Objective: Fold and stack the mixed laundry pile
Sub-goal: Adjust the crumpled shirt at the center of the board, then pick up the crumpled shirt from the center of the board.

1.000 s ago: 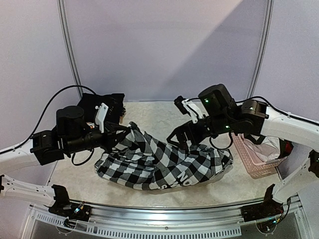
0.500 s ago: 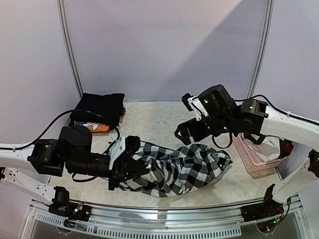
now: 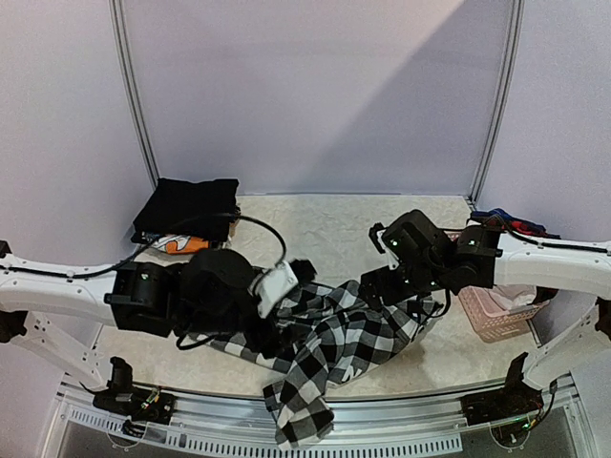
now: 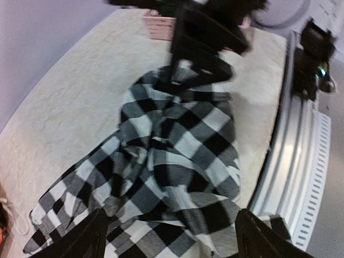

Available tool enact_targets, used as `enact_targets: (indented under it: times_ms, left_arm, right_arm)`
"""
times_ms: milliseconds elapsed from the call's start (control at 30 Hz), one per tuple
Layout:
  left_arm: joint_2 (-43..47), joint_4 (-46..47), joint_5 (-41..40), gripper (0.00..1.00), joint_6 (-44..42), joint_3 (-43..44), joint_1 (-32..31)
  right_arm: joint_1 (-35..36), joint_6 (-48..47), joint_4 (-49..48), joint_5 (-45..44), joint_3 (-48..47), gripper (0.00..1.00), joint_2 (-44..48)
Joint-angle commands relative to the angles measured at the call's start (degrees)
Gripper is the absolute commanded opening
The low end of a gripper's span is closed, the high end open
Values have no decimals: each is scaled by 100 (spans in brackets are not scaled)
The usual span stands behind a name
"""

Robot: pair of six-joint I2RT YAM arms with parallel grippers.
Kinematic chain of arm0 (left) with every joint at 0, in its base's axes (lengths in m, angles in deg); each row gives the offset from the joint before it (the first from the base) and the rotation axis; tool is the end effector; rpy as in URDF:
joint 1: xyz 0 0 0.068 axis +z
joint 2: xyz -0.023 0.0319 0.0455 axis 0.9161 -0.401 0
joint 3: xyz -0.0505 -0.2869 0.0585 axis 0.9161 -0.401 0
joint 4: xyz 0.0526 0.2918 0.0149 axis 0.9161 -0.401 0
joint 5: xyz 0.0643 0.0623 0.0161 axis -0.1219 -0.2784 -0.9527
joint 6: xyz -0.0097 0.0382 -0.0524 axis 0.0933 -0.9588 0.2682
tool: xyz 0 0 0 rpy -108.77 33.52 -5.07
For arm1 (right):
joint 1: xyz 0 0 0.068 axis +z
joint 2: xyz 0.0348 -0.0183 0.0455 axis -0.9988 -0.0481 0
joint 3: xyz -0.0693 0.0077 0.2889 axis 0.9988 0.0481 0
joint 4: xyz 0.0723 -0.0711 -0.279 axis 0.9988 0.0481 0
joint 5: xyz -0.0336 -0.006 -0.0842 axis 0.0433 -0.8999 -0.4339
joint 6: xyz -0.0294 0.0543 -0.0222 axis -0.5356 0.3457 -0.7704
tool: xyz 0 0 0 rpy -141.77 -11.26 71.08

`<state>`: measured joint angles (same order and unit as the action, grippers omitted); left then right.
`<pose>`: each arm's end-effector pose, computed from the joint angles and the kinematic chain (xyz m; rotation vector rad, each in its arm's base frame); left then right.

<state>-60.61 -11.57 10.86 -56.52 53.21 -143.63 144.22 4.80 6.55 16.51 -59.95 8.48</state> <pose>0.0851 -0.3078 0.2929 1.1375 1.9094 -0.4989 0.1889 0.2665 0.2643 -0.4824 2.4488 0.3257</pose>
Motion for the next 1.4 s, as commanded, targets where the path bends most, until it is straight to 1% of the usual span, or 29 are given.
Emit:
enact_targets:
  times_ms: [0,100,133,267,333,467,567,767,867,967,1033,1267,1300,1367]
  left_arm:
    - [660,-303,-194,84,840,-276,1165]
    - [561,-600,-393,82,1186,-439,2015]
    - [487,-627,-350,80,1308,-521,2453]
    - [48,-145,445,76,1613,-975,3688]
    - [-331,15,684,74,1607,-1015,4047]
    - [-1160,336,1080,70,1488,-918,4474]
    - [-1622,533,1252,67,1453,-794,4600]
    - [-2097,393,968,60,1455,-627,4641]
    - [-2222,476,948,51,1422,-624,4651]
    - [-2415,451,772,47,1424,-550,4659]
    - [-2555,476,810,44,1426,-516,4681]
    - [-2748,607,1007,39,1489,-525,4695]
    - [-2760,607,1017,35,1495,-523,4695]
    - [-2760,621,1069,23,1499,-523,4695]
  right_arm:
    - [-15,238,-175,-89,258,87,-30]
    - [-58,316,-35,-360,236,87,-102]
    - [-82,350,1,-415,242,87,-136]
    - [-122,435,14,-444,294,87,-187]
    - [-139,449,41,-449,304,87,-196]
    - [-147,442,72,-469,343,87,-172]
    - [-155,465,75,-474,424,87,-121]
    - [-154,523,97,-487,620,87,54]
    - [-159,555,99,-482,680,87,159]
    - [-154,585,129,-453,721,86,213]
    - [-154,603,145,-453,771,85,272]
    - [-156,683,107,-440,964,84,435]
    - [-152,695,100,-436,988,83,449]
    - [-157,711,70,-424,1023,83,478]
